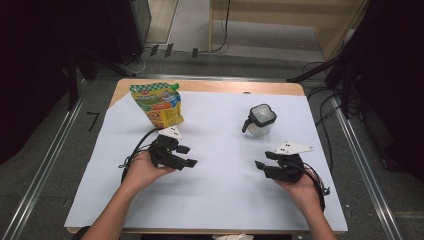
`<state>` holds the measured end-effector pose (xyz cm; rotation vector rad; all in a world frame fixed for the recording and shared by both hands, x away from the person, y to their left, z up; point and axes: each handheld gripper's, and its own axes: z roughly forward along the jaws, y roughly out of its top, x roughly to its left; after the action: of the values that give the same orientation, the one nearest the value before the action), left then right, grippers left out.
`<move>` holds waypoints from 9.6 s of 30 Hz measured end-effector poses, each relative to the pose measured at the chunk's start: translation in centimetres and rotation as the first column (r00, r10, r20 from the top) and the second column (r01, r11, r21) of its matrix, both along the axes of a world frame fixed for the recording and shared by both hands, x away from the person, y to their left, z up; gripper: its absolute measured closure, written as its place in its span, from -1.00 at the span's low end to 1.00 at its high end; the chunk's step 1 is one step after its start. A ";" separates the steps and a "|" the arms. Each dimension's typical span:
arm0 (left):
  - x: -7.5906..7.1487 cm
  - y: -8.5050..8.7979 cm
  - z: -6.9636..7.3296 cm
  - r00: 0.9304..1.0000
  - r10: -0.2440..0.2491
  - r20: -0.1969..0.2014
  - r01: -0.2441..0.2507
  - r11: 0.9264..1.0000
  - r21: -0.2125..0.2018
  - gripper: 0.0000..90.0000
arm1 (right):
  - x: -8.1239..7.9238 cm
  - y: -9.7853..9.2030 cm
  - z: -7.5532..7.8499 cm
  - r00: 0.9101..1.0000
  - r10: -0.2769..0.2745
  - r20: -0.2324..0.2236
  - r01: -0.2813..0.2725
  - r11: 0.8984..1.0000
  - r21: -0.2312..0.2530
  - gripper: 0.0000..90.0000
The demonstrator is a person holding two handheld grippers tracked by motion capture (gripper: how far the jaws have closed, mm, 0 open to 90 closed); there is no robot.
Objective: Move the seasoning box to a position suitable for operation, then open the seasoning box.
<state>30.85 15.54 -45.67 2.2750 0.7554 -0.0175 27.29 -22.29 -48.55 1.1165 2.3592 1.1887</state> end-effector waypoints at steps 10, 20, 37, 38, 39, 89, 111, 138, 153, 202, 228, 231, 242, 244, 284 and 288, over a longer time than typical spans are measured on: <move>0.0 0.0 0.0 1.000 -0.002 -0.001 0.002 1.000 0.001 -0.13 | 0.1 -0.1 0.0 1.000 0.002 -0.020 -0.001 1.000 0.019 0.10; 0.0 0.0 0.0 1.000 -0.001 -0.002 0.001 1.000 0.001 -0.13 | 0.1 -0.3 0.0 1.000 0.008 -0.019 -0.008 1.000 0.019 0.09; 0.0 0.1 0.0 1.000 -0.002 -0.004 0.002 1.000 0.001 -0.14 | 0.2 -0.5 0.0 0.999 0.019 -0.030 -0.018 0.999 0.037 0.14; 0.0 0.1 0.0 1.000 -0.002 -0.004 0.002 1.000 0.002 -0.14 | 0.2 -0.5 0.0 0.999 0.018 -0.032 -0.017 0.999 0.042 0.15; 0.0 0.1 0.0 1.000 -0.002 -0.004 0.002 1.000 0.004 -0.14 | 0.2 -0.5 0.0 0.999 0.018 -0.032 -0.017 0.999 0.045 0.17; 0.0 0.1 0.1 1.000 -0.004 -0.004 0.004 1.000 -0.009 -0.14 | 9.7 -1.8 0.2 0.978 -0.199 -0.059 0.202 0.978 0.046 -0.70; 0.1 -0.1 -0.2 1.000 -0.009 -0.013 0.009 1.000 -0.009 -0.14 | 13.5 0.4 -2.6 0.964 -0.265 0.024 0.260 0.957 0.126 -0.75; 0.2 0.2 -0.1 1.000 -0.003 -0.014 0.002 1.000 -0.015 -0.14 | 13.1 1.0 -1.4 0.954 -0.289 0.077 0.278 0.952 0.128 -0.65; 0.1 0.3 0.0 1.000 0.000 -0.012 0.000 1.000 -0.016 -0.14 | 7.6 3.1 0.7 0.986 -0.152 0.071 0.140 0.979 0.151 -0.65; 0.2 0.5 0.1 1.000 0.003 -0.008 -0.004 1.000 -0.029 -0.13 | 2.6 11.4 -1.9 0.990 0.132 0.043 -0.135 0.987 0.085 -0.68; -0.2 0.0 0.2 1.000 -0.013 -0.010 0.013 1.000 -0.028 -0.13 | -1.5 6.4 0.7 0.991 0.122 -0.049 -0.116 0.986 0.116 -0.32; -0.2 -0.2 0.2 1.000 -0.016 -0.010 0.016 0.999 -0.030 -0.13 | -1.8 5.9 0.8 0.991 0.117 -0.059 -0.109 0.987 0.122 -0.27; -0.3 -0.7 0.1 0.999 -0.029 -0.030 0.027 0.998 -0.050 0.08 | -1.3 5.4 1.0 0.988 0.136 -0.078 -0.126 0.984 0.124 0.23; -0.4 -0.9 0.2 0.997 -0.037 -0.069 0.033 0.998 -0.062 0.44 | -1.2 5.3 0.9 0.985 0.152 -0.086 -0.141 0.982 0.126 0.30; -1.8 -5.4 -0.1 0.996 -0.074 -0.043 0.071 0.996 -0.058 1.00 | -0.1 6.4 0.7 0.993 0.080 -0.087 -0.070 0.991 0.111 1.00; -1.9 -5.8 -0.2 0.997 -0.071 -0.033 0.068 0.995 -0.066 1.00 | 0.4 6.5 0.6 0.995 0.058 -0.081 -0.049 0.993 0.111 1.00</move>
<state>28.92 9.74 -45.86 2.2431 0.6839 -0.1140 27.68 -15.83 -47.93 1.1660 2.4262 1.3285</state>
